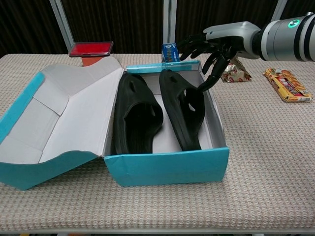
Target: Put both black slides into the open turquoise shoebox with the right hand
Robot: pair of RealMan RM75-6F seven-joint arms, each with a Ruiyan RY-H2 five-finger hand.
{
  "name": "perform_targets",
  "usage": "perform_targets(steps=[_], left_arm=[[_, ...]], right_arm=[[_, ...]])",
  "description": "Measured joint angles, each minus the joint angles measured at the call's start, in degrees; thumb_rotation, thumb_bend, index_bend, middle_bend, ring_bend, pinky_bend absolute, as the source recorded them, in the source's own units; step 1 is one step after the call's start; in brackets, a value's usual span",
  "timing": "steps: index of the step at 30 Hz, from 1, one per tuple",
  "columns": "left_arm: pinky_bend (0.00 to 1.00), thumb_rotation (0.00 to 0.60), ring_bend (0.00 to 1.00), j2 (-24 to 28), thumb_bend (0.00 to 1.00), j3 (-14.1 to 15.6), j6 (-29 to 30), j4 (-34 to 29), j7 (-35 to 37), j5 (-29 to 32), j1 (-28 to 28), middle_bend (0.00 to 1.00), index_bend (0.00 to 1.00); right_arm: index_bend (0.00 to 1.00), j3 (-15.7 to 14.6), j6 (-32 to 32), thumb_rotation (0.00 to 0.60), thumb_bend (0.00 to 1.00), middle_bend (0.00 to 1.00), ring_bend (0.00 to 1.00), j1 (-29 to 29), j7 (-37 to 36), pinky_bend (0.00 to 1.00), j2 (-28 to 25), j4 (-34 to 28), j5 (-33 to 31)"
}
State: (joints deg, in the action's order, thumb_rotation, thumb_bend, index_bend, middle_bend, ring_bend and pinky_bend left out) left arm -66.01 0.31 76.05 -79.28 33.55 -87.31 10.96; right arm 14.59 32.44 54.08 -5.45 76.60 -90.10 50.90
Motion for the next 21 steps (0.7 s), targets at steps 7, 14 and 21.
perform_targets(steps=[7,14,21], left_arm=[[0.18,0.600,0.12,-0.28,0.04,0.15,-0.15,0.00,-0.20,-0.26,0.12,0.22,0.18],[0.18,0.600,0.12,0.18,0.04,-0.03,-0.11,-0.47,-0.24,0.15,0.02,0.22,0.18],[0.19,0.600,0.12,0.10,0.04,-0.11,-0.22,-0.69,-0.42,-0.07,0.27,0.22,0.18]], right_arm=[[0.00,-1.15,-1.74,0.600,0.00,0.05,0.00,0.21,0.02,0.27,-2.37,-1.77,0.46],[0.00,-0.03,0.31,0.600,0.00,0.09,0.01,-0.53,-0.61,0.27,-5.47,-6.42,2.64],[0.00,2.24,4.78,0.600,0.00,0.17,0.05,-3.25,-5.56,0.28,-7.44,-12.36,7.78]])
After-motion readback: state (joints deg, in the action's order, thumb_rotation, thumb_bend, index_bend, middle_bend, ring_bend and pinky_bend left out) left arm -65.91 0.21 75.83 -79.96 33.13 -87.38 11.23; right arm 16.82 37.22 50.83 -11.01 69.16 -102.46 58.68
